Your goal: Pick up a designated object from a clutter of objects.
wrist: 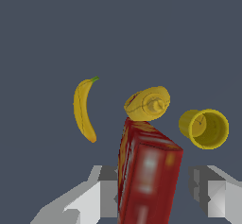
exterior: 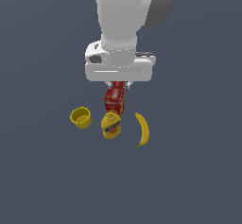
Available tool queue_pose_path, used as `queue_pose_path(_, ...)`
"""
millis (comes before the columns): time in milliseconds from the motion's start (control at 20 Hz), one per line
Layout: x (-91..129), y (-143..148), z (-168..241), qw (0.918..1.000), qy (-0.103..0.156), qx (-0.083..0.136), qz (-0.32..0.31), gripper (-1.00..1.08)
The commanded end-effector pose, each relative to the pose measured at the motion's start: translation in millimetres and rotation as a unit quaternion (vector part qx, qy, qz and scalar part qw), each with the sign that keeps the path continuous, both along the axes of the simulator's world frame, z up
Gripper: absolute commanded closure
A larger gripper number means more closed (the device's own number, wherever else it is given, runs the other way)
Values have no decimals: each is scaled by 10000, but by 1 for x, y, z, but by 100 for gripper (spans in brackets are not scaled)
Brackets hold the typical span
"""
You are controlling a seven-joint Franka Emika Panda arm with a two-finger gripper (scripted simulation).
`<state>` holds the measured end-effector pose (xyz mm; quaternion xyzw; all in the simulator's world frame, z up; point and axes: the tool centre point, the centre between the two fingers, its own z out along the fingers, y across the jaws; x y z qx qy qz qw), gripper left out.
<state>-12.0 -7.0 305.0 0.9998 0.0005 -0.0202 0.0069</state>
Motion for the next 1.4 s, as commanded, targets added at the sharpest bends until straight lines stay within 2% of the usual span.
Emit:
queue_pose_path(0, 1, -2, -2, 10000, 3, 40, 13, -20)
queue_pose_path(300, 4, -10, -13, 9997, -6, 244, 92, -20)
queue_pose_path(650, 10, -30, -35, 9977, -78, 630, 224, -20)
queue_pose_path(1000, 16, -58, -62, 9935, -265, 1053, 341, -20)
queue_pose_path(1350, 18, -91, -90, 9883, -533, 1372, 402, -20)
